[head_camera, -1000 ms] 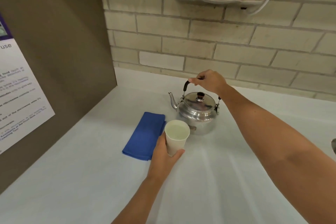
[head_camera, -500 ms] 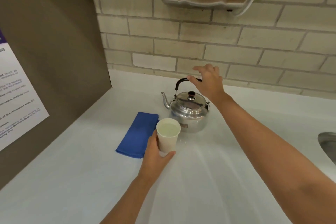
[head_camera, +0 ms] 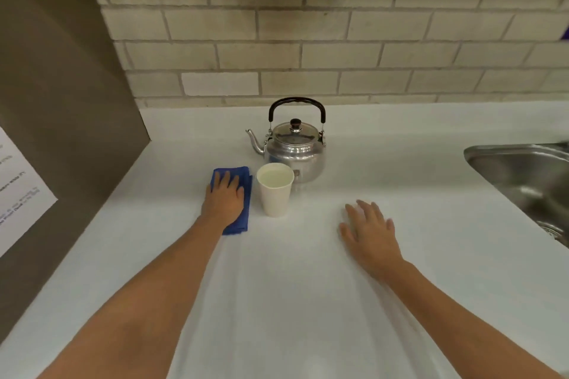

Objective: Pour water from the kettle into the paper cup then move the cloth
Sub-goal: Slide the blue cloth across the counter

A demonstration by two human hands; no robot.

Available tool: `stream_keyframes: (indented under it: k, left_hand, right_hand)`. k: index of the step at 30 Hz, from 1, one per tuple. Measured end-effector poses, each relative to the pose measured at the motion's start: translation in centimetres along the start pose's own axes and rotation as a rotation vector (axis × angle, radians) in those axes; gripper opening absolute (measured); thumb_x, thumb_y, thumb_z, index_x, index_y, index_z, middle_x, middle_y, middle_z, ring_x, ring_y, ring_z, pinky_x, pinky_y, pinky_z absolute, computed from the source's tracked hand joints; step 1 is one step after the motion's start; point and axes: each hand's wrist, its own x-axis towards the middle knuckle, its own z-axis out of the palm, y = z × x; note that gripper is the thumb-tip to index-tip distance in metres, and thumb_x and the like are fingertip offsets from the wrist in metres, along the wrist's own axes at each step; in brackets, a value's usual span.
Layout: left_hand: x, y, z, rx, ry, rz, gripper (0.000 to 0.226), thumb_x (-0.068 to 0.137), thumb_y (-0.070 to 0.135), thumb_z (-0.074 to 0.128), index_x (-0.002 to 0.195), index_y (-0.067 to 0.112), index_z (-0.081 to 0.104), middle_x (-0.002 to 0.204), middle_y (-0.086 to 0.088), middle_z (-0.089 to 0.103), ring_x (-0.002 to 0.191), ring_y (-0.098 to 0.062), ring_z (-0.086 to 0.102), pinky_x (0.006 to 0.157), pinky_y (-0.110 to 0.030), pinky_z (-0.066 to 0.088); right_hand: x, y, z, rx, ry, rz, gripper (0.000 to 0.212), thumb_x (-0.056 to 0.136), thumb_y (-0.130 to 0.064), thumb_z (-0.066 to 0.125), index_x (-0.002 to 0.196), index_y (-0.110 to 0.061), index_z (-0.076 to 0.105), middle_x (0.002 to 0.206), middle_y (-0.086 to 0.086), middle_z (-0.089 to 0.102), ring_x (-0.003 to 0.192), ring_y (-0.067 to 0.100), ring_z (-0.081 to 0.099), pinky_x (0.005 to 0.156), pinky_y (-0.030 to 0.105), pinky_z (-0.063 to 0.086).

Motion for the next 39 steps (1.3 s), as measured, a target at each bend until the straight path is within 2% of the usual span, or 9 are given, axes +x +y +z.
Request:
stream_keyframes:
  k: [2,4,7,11,18,22,29,35,39]
  left_hand:
    - [0.2,-0.8,1.1,0.095,-0.021,0.03,0.047,0.099,0.021,0.024,0.144,0.008,0.024,0.156,-0.014,0.02,0.144,-0.03,0.016,0.114,-0.048,0.018]
    - [-0.4,-1.3,1.9,0.108,0.074,0.052,0.046,0.097,0.02,0.026,0.142,0.009,0.028,0.153,-0.014,0.027,0.141,-0.03,0.023,0.113,-0.048,0.022]
    - [-2.3,-1.6,2.1,0.136,0.131,0.048,0.048,0.096,0.019,0.029,0.142,0.009,0.029,0.152,-0.015,0.029,0.139,-0.03,0.027,0.111,-0.046,0.025]
    - [-6.7,-1.3,2.5,0.112,0.108,-0.007,0.049,0.097,0.021,0.026,0.145,0.012,0.021,0.156,-0.012,0.02,0.143,-0.028,0.019,0.116,-0.043,0.017]
    - [-16.0,6.9,4.9,0.062,0.065,-0.097,0.053,0.097,0.027,0.017,0.147,0.011,0.006,0.159,-0.013,0.005,0.146,-0.03,0.005,0.119,-0.044,0.007]
    - [-15.5,14.6,6.5,0.018,0.002,-0.043,0.056,0.097,0.026,0.021,0.147,0.008,0.003,0.159,-0.015,0.002,0.146,-0.033,-0.001,0.12,-0.046,0.003]
    - [-7.6,22.6,8.2,-0.007,-0.077,0.081,0.057,0.096,0.024,0.026,0.147,0.009,0.005,0.159,-0.013,0.003,0.146,-0.031,0.0,0.121,-0.045,0.002]
    - [-5.8,22.9,9.0,0.001,-0.069,0.177,0.055,0.097,0.023,0.025,0.147,0.011,0.008,0.159,-0.011,0.005,0.146,-0.028,0.002,0.12,-0.042,0.002]
    - [-10.6,19.9,8.7,-0.037,-0.016,0.144,0.053,0.098,0.027,0.021,0.147,0.015,0.008,0.16,-0.008,0.004,0.147,-0.026,-0.001,0.121,-0.04,0.001]
  right_hand:
    - [-0.8,0.7,0.6,-0.026,-0.021,0.001,0.049,0.098,-0.042,0.031,0.145,-0.026,0.028,0.156,-0.001,0.02,0.146,0.022,0.008,0.116,0.048,0.013]
    - [-0.8,0.8,0.6,-0.016,-0.021,0.008,0.049,0.098,-0.042,0.031,0.145,-0.029,0.029,0.156,-0.002,0.021,0.146,0.021,0.009,0.117,0.046,0.009]
    - [-0.8,0.5,0.5,-0.051,0.001,0.002,0.047,0.097,-0.041,0.033,0.142,-0.029,0.032,0.155,-0.002,0.026,0.144,0.02,0.014,0.115,0.044,0.013]
    - [-1.0,0.5,0.2,-0.064,-0.014,0.007,0.048,0.097,-0.041,0.033,0.143,-0.028,0.031,0.155,-0.002,0.026,0.144,0.021,0.015,0.115,0.045,0.014]
    - [-1.1,1.1,-1.7,-0.06,-0.06,-0.017,0.045,0.098,-0.04,0.029,0.142,-0.03,0.032,0.156,-0.001,0.024,0.144,0.02,0.018,0.113,0.045,0.021]
    - [-1.1,3.9,-2.5,-0.088,-0.12,0.036,0.047,0.1,-0.037,0.022,0.147,-0.031,0.023,0.159,-0.003,0.015,0.147,0.021,0.009,0.117,0.051,0.009]
    - [-1.0,6.5,-1.5,-0.053,-0.078,-0.017,0.047,0.101,-0.031,0.022,0.148,-0.025,0.02,0.159,-0.002,0.018,0.147,0.02,0.011,0.118,0.045,0.014]
    - [-0.2,7.5,-1.4,-0.087,0.021,-0.046,0.047,0.101,-0.024,0.025,0.147,-0.017,0.024,0.155,-0.001,0.028,0.144,0.016,0.023,0.113,0.04,0.025]
    - [0.1,6.6,-1.3,-0.055,0.016,-0.022,0.045,0.1,-0.029,0.026,0.144,-0.02,0.031,0.153,-0.002,0.031,0.142,0.019,0.024,0.111,0.046,0.024]
